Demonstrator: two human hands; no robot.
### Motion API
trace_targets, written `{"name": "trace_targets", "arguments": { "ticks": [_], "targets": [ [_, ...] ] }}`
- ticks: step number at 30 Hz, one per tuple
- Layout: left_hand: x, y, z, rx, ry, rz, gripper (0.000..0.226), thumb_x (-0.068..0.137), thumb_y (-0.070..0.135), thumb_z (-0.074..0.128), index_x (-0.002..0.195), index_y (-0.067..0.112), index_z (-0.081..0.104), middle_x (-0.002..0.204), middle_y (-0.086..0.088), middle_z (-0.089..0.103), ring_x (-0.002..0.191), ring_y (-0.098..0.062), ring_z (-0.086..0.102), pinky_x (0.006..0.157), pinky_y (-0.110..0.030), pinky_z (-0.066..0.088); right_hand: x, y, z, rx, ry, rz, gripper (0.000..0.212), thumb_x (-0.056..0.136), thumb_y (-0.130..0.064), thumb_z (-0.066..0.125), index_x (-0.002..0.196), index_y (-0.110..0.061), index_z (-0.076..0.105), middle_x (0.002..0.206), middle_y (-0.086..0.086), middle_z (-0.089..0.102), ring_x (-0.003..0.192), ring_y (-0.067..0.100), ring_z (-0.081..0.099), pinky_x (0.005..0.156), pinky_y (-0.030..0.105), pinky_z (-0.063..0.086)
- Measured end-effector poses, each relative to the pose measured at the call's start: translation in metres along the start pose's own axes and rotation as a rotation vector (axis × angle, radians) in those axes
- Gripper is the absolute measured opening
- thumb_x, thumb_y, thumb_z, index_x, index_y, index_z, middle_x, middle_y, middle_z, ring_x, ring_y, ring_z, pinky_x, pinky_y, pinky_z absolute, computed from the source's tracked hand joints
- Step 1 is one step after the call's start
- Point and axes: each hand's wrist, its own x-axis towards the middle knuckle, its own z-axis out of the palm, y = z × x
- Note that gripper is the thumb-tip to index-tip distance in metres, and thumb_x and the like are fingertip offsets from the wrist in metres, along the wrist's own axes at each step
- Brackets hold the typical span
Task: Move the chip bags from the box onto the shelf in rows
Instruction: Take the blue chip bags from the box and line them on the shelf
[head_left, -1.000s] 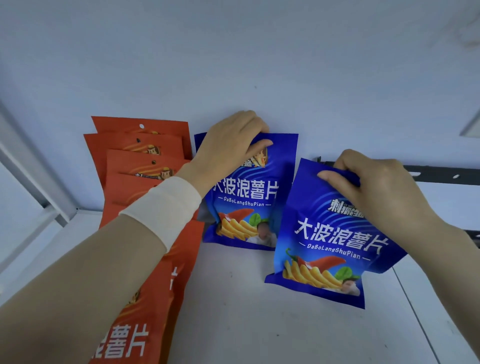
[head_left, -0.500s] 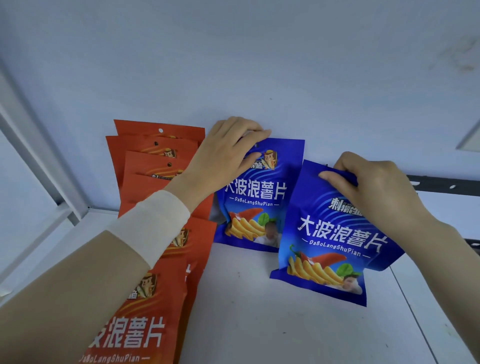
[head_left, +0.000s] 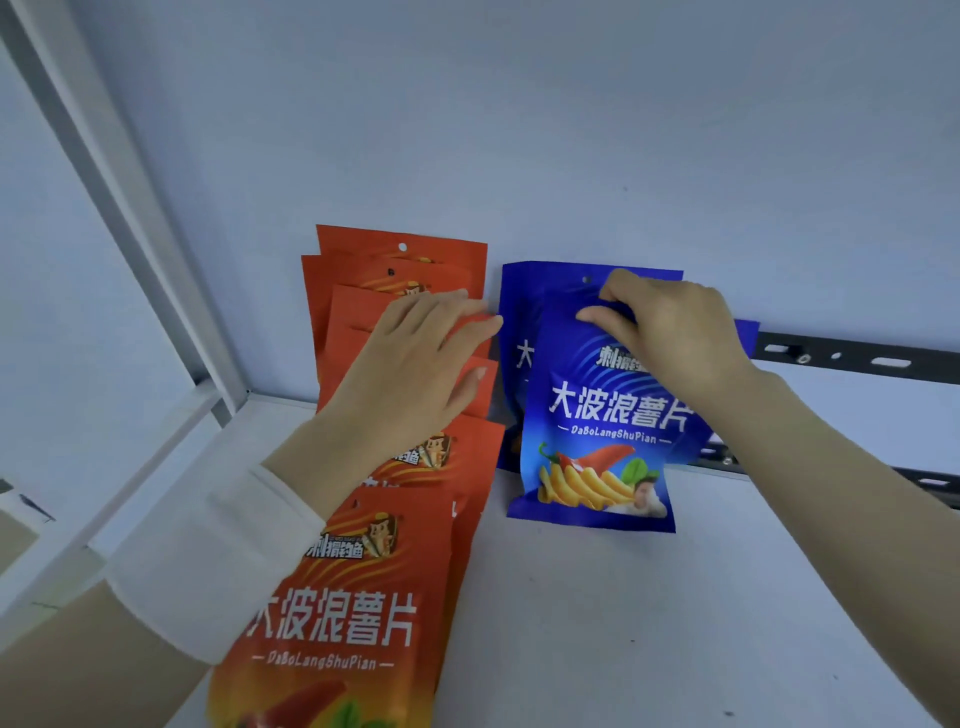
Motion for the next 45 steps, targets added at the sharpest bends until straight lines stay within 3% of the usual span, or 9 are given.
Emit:
{"name": "trace_targets", "arguments": {
  "ticks": [7, 28, 32, 34, 38, 43, 45],
  "targets": [
    [-0.008, -0.004, 0.008, 0.001, -0.035, -0.013, 0.044, 0.088, 0.031, 0.037, 0.121, 0.010, 0.058, 0.124, -0.010, 0.057, 0.121, -0.026, 0.051, 0.101, -0.042, 0.036, 0.023, 0.012, 0.027, -0.089, 0.093, -0.147, 0.036, 0.090, -0.036, 0.051, 0.075, -0.004, 0.060, 0.063, 0.009, 0.061, 0.051, 0.026, 0.057, 0.042, 0.028, 0.044],
    [-0.009, 0.000, 0.016, -0.018, -0.093, 0.001, 0.044, 0.088, 0.032, 0.037, 0.120, 0.011, 0.057, 0.124, -0.011, 0.057, 0.119, -0.026, 0.052, 0.101, -0.041, 0.036, 0.019, 0.007, 0.046, -0.191, 0.013, -0.212, 0.029, 0.089, -0.025, 0.045, 0.083, -0.003, 0.063, 0.079, 0.012, 0.064, 0.070, 0.027, 0.059, 0.057, 0.032, 0.048],
    [-0.008, 0.002, 0.006, -0.025, -0.099, -0.007, 0.045, 0.087, 0.032, 0.037, 0.120, 0.010, 0.057, 0.124, -0.011, 0.057, 0.119, -0.026, 0.052, 0.101, -0.040, 0.036, 0.022, 0.004, 0.040, -0.204, -0.029, -0.224, 0.013, 0.083, -0.016, 0.063, 0.082, -0.002, 0.063, 0.078, 0.013, 0.064, 0.071, 0.030, 0.059, 0.059, 0.034, 0.047],
    [-0.007, 0.004, 0.000, -0.027, -0.114, -0.009, 0.046, 0.087, 0.033, 0.036, 0.121, 0.010, 0.057, 0.124, -0.011, 0.057, 0.119, -0.026, 0.052, 0.101, -0.041, 0.036, 0.023, 0.000, 0.032, -0.216, -0.074, -0.192, 0.016, 0.075, -0.012, 0.074, 0.083, -0.002, 0.064, 0.079, 0.014, 0.065, 0.072, 0.031, 0.060, 0.061, 0.035, 0.048],
    [-0.008, 0.012, -0.009, -0.048, -0.137, 0.015, 0.047, 0.086, 0.033, 0.035, 0.121, 0.010, 0.057, 0.124, -0.010, 0.057, 0.118, -0.026, 0.053, 0.100, -0.041, 0.037, 0.014, -0.010, 0.008, -0.204, -0.062, -0.086, 0.024, 0.071, -0.011, 0.077, 0.090, -0.002, 0.065, 0.085, 0.014, 0.066, 0.079, 0.033, 0.061, 0.066, 0.037, 0.049],
    [-0.008, 0.037, -0.008, -0.118, -0.126, 0.096, 0.048, 0.085, 0.033, 0.035, 0.119, 0.009, 0.059, 0.121, -0.011, 0.058, 0.114, -0.027, 0.056, 0.097, -0.041, 0.041, -0.062, -0.026, -0.032, -0.187, -0.037, 0.155, 0.036, 0.085, -0.032, 0.053, 0.105, -0.004, 0.060, 0.108, 0.014, 0.063, 0.104, 0.031, 0.055, 0.080, 0.039, 0.047],
    [-0.004, 0.058, -0.002, -0.151, -0.131, 0.147, 0.049, 0.085, 0.034, 0.036, 0.118, 0.008, 0.060, 0.120, -0.012, 0.059, 0.112, -0.028, 0.056, 0.096, -0.041, 0.042, -0.107, -0.034, -0.050, -0.201, -0.082, 0.306, 0.040, 0.085, -0.035, 0.053, 0.110, -0.004, 0.058, 0.115, 0.014, 0.060, 0.114, 0.031, 0.051, 0.086, 0.040, 0.046]
  ]
}}
